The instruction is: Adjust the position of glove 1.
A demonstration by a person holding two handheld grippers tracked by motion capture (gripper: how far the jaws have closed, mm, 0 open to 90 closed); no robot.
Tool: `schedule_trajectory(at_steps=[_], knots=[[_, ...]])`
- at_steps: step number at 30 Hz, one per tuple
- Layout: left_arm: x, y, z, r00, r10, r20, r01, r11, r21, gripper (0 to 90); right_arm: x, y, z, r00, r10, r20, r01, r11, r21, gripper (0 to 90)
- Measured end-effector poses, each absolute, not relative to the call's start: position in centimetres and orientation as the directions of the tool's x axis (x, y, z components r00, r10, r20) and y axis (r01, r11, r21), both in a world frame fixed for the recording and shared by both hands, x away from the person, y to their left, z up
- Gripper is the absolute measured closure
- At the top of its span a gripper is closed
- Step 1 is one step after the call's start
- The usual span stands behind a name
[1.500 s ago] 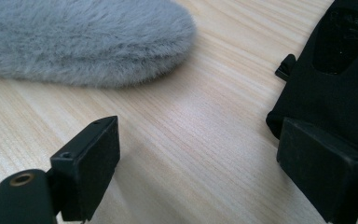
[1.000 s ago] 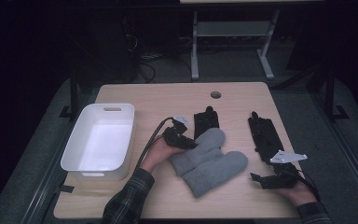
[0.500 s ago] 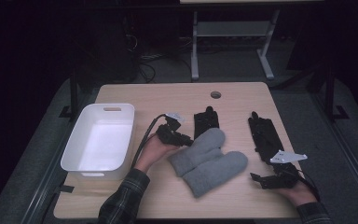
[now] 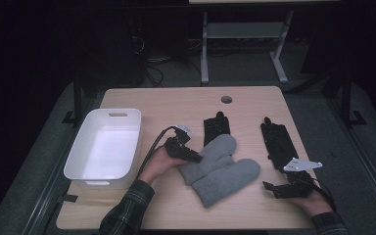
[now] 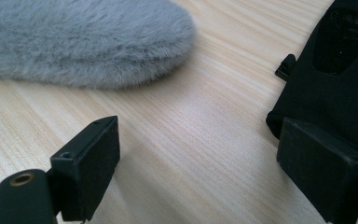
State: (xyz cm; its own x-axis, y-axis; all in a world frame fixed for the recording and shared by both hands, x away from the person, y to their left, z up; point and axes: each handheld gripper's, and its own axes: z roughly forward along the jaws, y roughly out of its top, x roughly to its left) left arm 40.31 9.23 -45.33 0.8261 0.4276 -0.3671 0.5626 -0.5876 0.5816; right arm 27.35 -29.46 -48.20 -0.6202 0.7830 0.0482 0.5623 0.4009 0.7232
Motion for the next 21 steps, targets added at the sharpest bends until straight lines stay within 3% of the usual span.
schedule_trajectory(at_steps=[3,21], knots=[[40.2,9.3,-45.0,0.832,0.424,-0.358,0.554,-0.594,0.584,83.4,27.4,-29.5,-48.2,-0.620,0.783,0.048,0.562,0.401,0.723,13.1],[36.3,6.7,-38.5,0.915,0.395,-0.085,0.344,-0.652,0.676,85.6,27.3,-29.4,-48.2,-0.621,0.783,0.048,0.562,0.401,0.723,13.1]])
